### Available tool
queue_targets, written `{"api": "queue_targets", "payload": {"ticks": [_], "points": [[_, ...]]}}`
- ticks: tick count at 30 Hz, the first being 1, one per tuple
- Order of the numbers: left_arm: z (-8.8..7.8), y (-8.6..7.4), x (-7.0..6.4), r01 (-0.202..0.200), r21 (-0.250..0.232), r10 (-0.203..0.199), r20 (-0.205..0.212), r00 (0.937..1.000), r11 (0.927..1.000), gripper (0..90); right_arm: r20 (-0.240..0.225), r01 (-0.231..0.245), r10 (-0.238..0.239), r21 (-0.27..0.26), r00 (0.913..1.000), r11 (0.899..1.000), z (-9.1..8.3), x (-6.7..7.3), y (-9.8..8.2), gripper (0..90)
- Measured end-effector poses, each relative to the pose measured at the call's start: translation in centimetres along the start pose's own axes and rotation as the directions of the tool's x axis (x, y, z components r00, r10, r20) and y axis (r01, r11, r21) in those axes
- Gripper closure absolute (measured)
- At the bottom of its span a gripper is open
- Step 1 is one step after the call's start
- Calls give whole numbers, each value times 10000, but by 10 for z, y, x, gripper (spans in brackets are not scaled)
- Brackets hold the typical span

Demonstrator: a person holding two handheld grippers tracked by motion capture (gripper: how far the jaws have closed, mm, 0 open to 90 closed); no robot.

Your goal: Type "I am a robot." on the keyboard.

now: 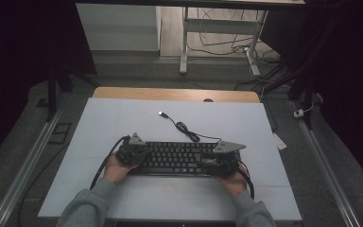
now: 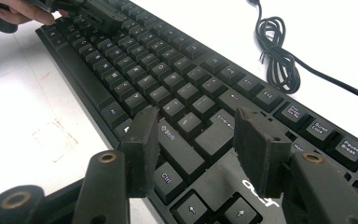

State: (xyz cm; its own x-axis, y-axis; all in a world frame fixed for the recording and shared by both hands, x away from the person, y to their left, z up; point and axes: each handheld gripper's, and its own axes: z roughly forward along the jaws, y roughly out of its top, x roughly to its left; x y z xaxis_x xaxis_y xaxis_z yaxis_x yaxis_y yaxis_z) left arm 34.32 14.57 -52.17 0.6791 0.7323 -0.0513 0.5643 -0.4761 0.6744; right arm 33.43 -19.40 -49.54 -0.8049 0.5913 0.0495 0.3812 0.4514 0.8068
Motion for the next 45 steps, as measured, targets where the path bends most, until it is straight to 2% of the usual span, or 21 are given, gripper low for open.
{"api": "queue_targets", "payload": {"ticks": [11,16,22,26,27,33,39,45], "points": [[-20,1,-2,125,-711,-120,75,9999,9974,878,28,23,-23,-46,10000,10000,-2,-1,0,507],[-36,-4,-4,330,-1079,-309,213,9993,9936,699,24,2,-2,-72,10000,10000,-2,-1,1,507],[-48,-13,-8,371,-1008,-344,284,9990,9942,498,-38,19,-19,-103,10000,9999,-2,0,1,506],[-55,-21,-9,504,-1034,-472,335,9983,9934,428,-83,-9,8,-130,10000,9999,-3,0,1,505],[-56,-23,-9,546,-1051,-514,332,9981,9930,417,10,2,-2,-123,10000,9999,-4,0,1,505],[-65,-34,-8,762,-1141,-740,237,9970,9905,375,-170,-6,2,-277,9999,9996,-5,-2,1,504],[-70,-45,-7,878,-1036,-870,122,9961,9907,356,-200,23,-30,-342,9998,9994,-6,-1,2,504],[-70,-48,-5,1008,-1014,-1004,85,9949,9897,355,-177,74,-79,-278,9998,9996,-5,-1,3,504]]}}
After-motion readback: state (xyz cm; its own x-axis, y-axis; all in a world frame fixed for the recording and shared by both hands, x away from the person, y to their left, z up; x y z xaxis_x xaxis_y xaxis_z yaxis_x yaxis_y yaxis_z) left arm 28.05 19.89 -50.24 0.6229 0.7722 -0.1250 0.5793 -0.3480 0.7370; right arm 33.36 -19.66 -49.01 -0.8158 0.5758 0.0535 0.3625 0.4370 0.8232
